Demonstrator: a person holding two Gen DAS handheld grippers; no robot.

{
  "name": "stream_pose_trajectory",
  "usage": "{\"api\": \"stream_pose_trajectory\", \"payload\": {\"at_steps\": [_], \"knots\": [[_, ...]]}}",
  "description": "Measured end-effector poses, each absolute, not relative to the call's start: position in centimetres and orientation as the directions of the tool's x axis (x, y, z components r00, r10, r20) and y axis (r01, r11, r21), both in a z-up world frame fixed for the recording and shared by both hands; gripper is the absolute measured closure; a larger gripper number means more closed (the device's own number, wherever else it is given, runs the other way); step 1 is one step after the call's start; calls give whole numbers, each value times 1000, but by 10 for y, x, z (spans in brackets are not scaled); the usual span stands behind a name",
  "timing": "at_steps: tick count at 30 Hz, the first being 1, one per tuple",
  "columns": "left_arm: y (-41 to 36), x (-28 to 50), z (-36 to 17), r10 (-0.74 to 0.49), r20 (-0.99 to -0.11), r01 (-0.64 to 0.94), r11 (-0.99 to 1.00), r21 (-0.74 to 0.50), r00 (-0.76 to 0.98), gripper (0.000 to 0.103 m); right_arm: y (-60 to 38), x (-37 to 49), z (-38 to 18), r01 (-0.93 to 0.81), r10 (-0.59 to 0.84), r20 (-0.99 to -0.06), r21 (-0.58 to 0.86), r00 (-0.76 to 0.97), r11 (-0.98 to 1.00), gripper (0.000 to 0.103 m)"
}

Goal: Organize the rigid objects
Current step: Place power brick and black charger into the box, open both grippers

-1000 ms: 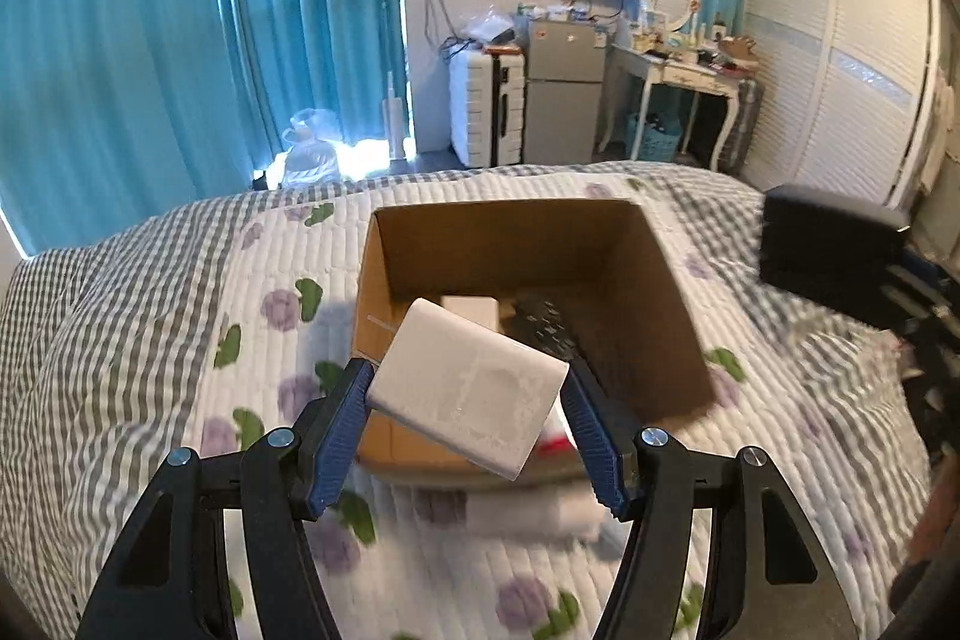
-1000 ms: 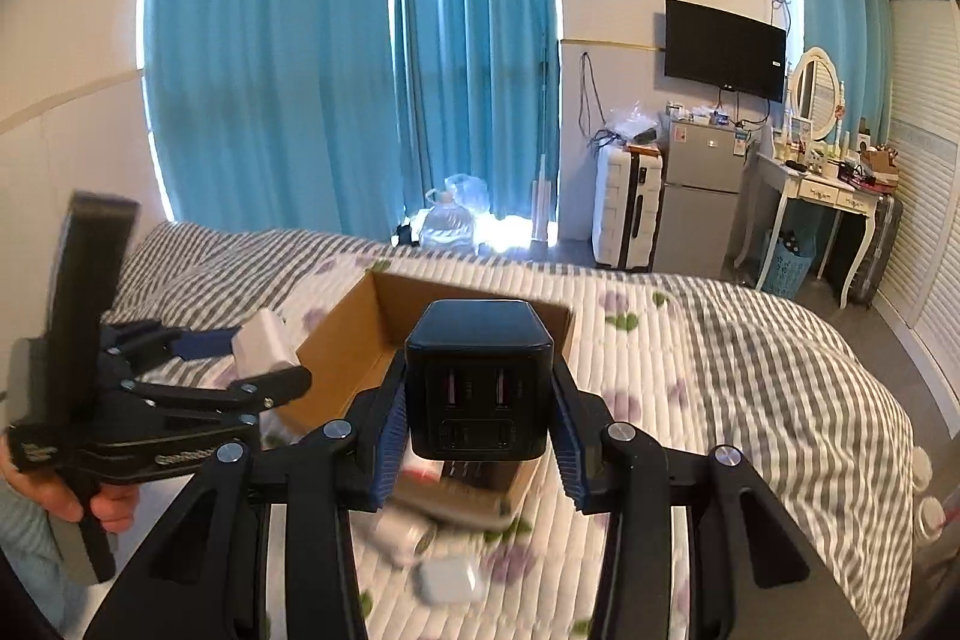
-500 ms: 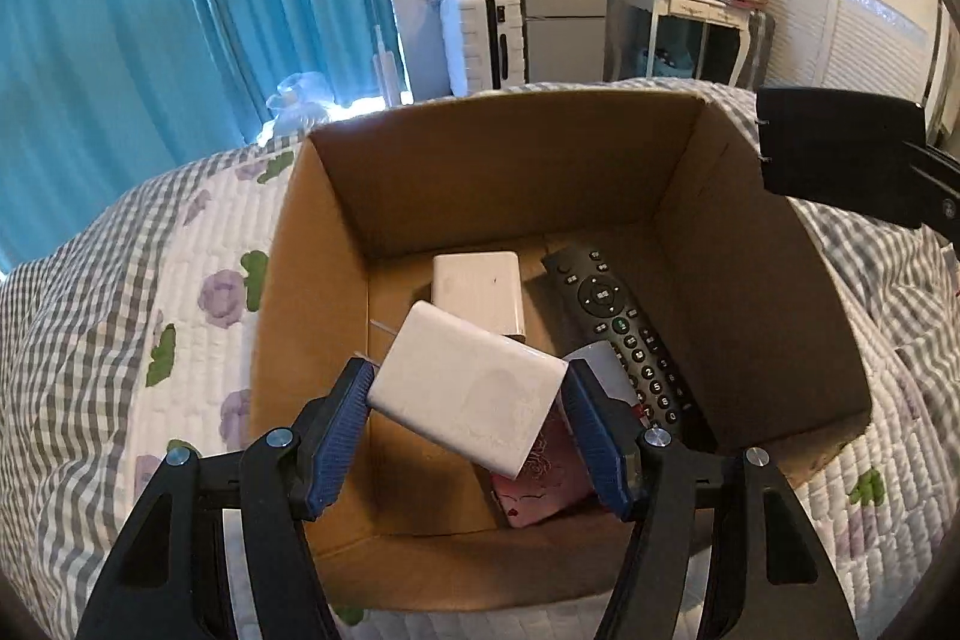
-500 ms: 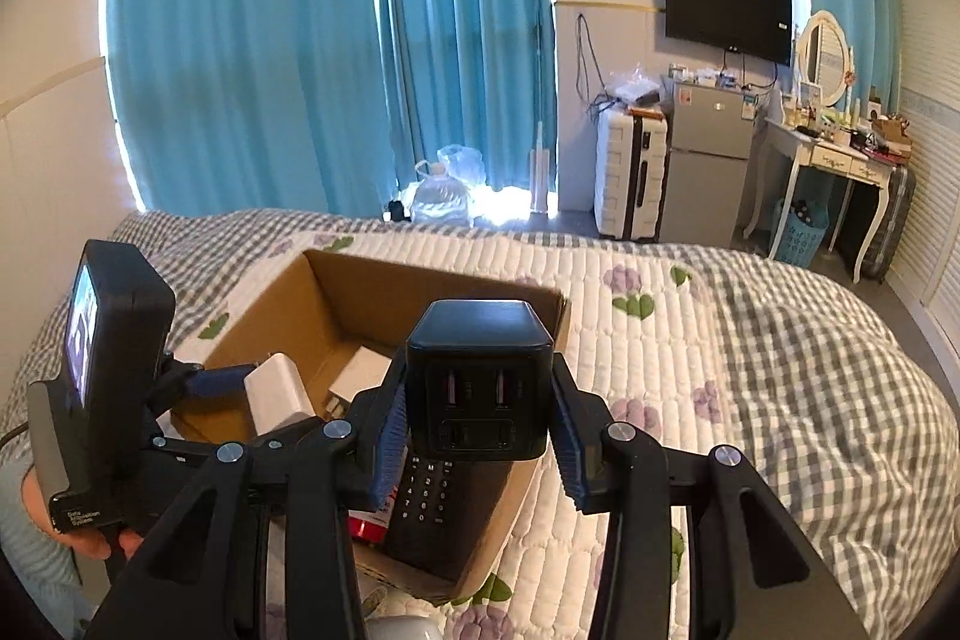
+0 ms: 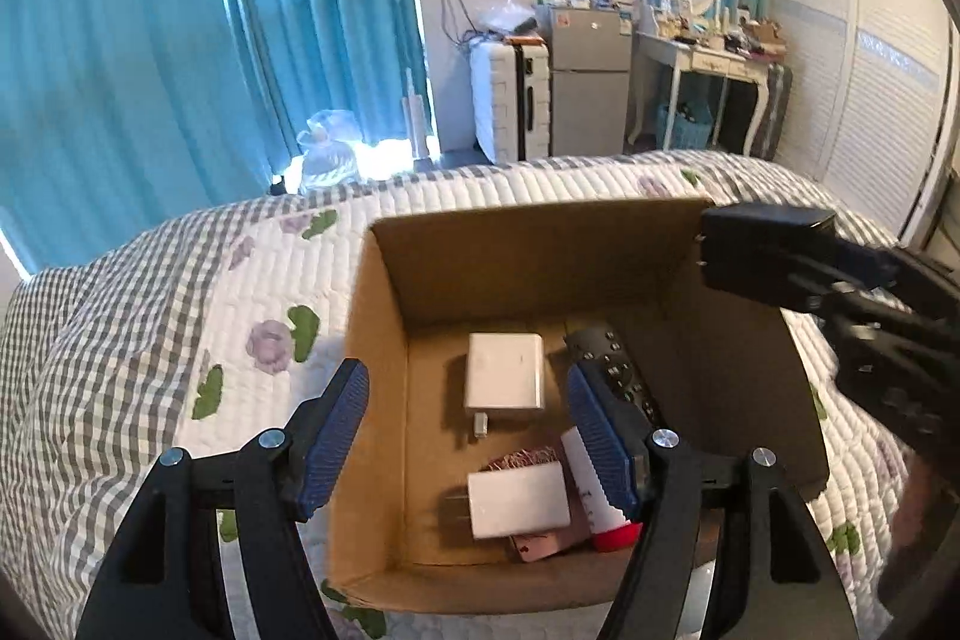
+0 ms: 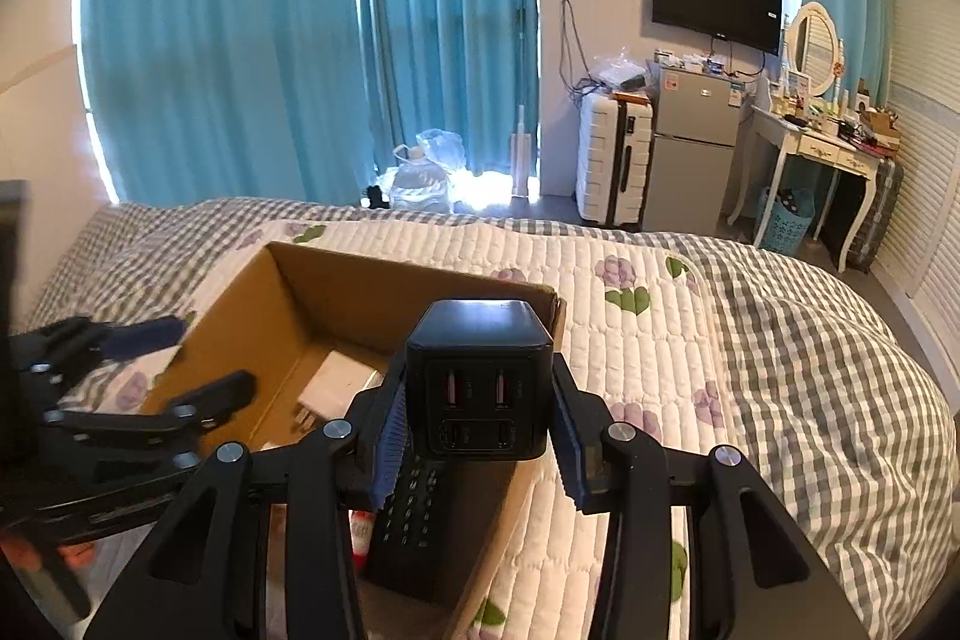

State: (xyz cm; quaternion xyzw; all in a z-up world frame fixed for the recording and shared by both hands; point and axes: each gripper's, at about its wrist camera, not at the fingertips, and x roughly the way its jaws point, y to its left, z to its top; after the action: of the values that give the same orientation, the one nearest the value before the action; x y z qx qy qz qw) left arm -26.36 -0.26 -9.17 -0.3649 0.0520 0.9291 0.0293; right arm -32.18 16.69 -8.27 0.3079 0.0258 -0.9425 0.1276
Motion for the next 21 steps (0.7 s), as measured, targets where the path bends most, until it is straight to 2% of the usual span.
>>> {"api": "stream_pose_trajectory", "payload": {"at_steps": [12,16,19,21], "knots": [[-14,-272,-87,56,-630,-85,-996,17,-775,31,146,-368,-91,230,-195,-597,18,-778,-973,60],[-16,-263,-82,68,-620,-85,-996,-2,-782,31,146,-363,-87,230,-208,-586,37,-784,-972,44],[-17,-250,-70,67,-605,-84,-996,0,-794,31,149,-352,-78,235,-216,-579,43,-786,-971,43],[-18,-237,-57,70,-591,-84,-996,-4,-804,31,152,-338,-69,230,-207,-576,34,-791,-973,39]]}}
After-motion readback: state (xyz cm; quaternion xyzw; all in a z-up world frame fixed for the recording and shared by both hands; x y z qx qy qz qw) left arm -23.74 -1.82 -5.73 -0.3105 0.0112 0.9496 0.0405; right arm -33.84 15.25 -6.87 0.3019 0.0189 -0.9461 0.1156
